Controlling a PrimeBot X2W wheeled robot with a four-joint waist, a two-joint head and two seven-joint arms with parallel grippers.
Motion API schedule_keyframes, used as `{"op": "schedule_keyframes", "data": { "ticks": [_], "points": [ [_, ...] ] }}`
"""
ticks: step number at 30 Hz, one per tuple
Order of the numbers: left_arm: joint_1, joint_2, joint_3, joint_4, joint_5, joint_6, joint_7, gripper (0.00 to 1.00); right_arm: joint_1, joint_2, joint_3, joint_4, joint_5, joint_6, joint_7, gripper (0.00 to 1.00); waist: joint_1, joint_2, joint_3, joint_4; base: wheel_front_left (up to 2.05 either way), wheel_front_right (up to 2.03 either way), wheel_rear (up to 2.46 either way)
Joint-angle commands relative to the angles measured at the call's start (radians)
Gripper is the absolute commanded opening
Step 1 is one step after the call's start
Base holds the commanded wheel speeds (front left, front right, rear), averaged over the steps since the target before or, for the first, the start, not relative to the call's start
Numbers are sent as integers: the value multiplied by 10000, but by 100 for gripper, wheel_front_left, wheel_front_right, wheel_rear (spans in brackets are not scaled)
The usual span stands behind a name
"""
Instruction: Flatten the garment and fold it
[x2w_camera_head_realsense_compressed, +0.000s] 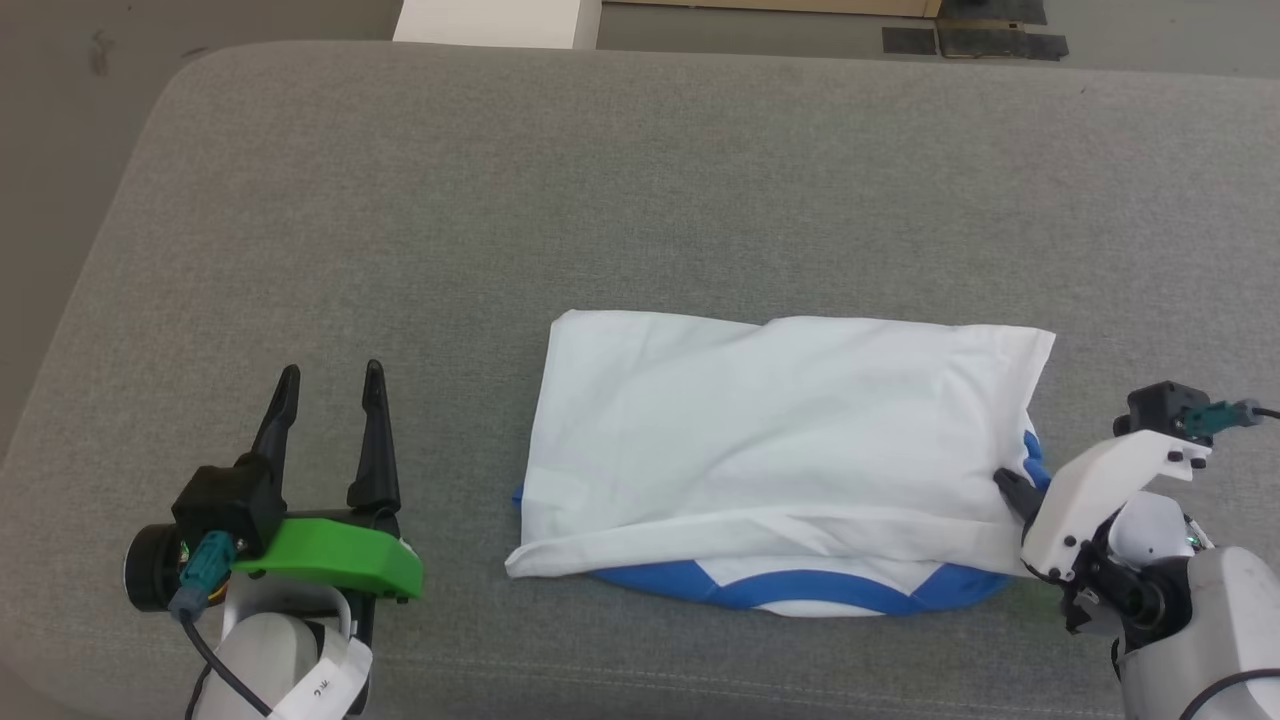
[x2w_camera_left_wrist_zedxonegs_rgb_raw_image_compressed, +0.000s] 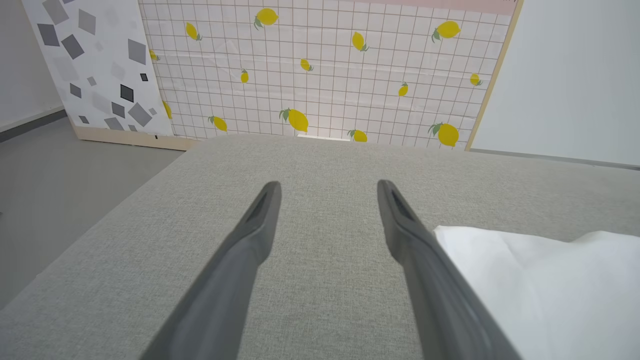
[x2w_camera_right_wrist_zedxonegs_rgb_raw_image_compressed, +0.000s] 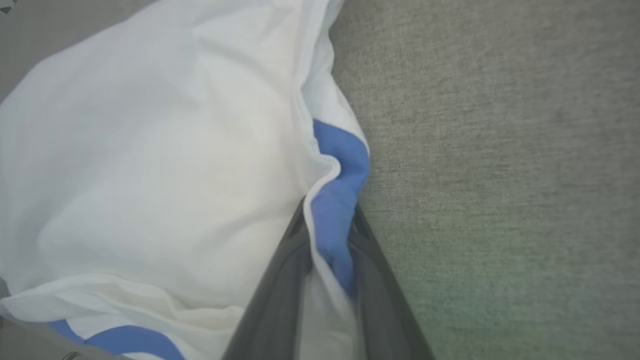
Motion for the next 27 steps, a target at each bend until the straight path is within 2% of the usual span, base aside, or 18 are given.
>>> {"op": "schedule_keyframes", "data": {
  "ticks": [1, 5, 12, 16, 21, 27],
  "points": [
    [-104, -60, 25, 45, 71, -69, -47, 100, 243, 108, -141, -43, -144, -13, -198, 0, 0, 0, 15, -20, 0, 0, 0],
    [-106, -132, 45, 113, 113, -168, -47, 100, 363, 108, -1057, -329, -235, -13, -868, 0, 0, 0, 6, -8, 0, 0, 0],
    [-57, -221, 149, 119, 192, -271, -47, 100, 775, 108, -2839, -1117, -1285, -13, -1550, 0, 0, 0, -1, -49, 0, 0, 0],
    [-14, -257, 205, 113, 243, -314, -47, 100, 992, 108, -3343, -1557, -1658, -13, -1645, 0, 0, 0, -23, -78, 0, 0, 0],
    [11, -293, 211, 137, 306, -369, -47, 100, 1500, 108, -2853, -2598, -1850, -13, -1376, 0, 0, 0, -87, -48, 0, 0, 0],
    [64, -329, 286, 158, 351, -403, -47, 100, 2350, 108, -1148, -5024, -1297, -13, -334, 0, 0, 0, -184, -39, 0, 0, 0]
  ]
}}
